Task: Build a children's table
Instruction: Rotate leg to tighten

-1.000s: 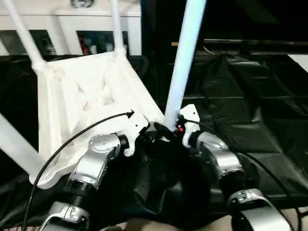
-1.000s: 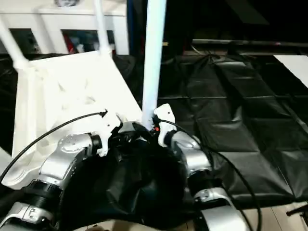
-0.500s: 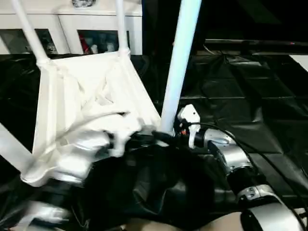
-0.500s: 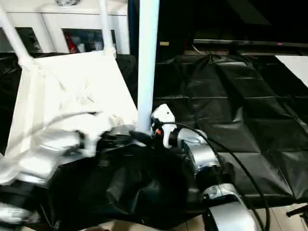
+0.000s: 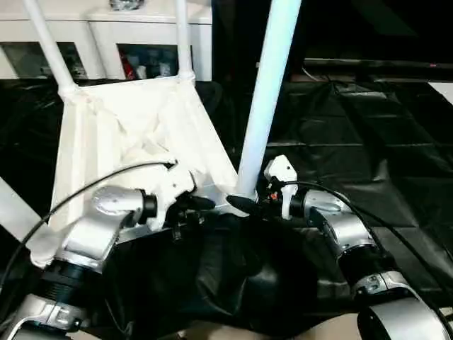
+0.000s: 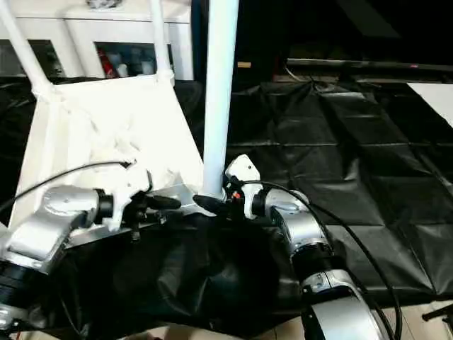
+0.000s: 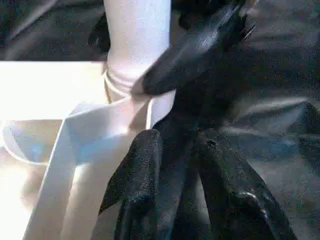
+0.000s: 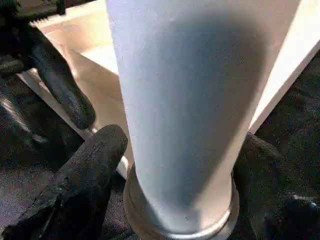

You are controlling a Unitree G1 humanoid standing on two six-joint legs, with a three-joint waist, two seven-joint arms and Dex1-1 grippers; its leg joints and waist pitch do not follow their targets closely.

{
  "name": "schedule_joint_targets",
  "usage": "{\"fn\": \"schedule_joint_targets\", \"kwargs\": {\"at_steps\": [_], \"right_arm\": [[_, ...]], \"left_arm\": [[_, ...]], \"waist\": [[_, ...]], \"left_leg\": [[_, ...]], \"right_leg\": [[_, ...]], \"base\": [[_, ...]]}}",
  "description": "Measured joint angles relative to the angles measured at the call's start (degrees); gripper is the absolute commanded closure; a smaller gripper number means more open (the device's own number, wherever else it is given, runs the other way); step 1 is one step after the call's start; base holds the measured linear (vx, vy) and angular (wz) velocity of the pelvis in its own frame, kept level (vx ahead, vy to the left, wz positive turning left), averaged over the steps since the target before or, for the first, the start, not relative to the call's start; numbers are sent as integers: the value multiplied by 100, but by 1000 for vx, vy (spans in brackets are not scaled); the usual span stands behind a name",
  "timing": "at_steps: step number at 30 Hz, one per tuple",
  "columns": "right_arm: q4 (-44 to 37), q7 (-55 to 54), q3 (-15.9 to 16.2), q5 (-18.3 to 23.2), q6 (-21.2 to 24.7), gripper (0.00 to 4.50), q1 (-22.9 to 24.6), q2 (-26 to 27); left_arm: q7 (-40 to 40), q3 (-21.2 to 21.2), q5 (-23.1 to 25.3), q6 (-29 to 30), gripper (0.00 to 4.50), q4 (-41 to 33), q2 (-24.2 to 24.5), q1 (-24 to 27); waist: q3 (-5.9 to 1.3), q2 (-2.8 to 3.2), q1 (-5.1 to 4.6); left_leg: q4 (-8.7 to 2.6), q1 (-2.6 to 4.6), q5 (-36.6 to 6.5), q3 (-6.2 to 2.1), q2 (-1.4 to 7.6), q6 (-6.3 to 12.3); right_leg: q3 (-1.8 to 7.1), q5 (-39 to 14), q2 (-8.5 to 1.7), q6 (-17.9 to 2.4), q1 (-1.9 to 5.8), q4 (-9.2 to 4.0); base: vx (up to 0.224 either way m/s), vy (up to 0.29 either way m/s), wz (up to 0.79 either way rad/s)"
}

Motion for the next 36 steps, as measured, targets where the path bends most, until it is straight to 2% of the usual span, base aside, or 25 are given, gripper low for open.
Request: {"fn": "schedule_joint_targets", "kwargs": {"at_steps": [9,20,36], "right_arm": [[0,4,3,1,-6,91,8,-5],[-7,122,72,1,-21,91,34,-4],[-34,166,113,-4,-56,91,58,-60]], "left_arm": [[232,-88,219,-287,313,535,81,-139],[221,-69,157,-402,313,593,110,-139],[-63,-87,126,-669,430,981,167,-216]], "waist": [[0,0,2],[0,0,7],[0,0,10]], "left_leg": [[5,1,0,-1,0,-1],[13,2,-1,-2,1,-3],[17,3,-6,-2,1,-11]], "right_leg": [[0,0,0,0,-1,10],[0,0,0,0,-1,18],[1,-1,0,0,-1,23]], "base": [[0,0,0],[0,0,0],[0,0,0]]}}
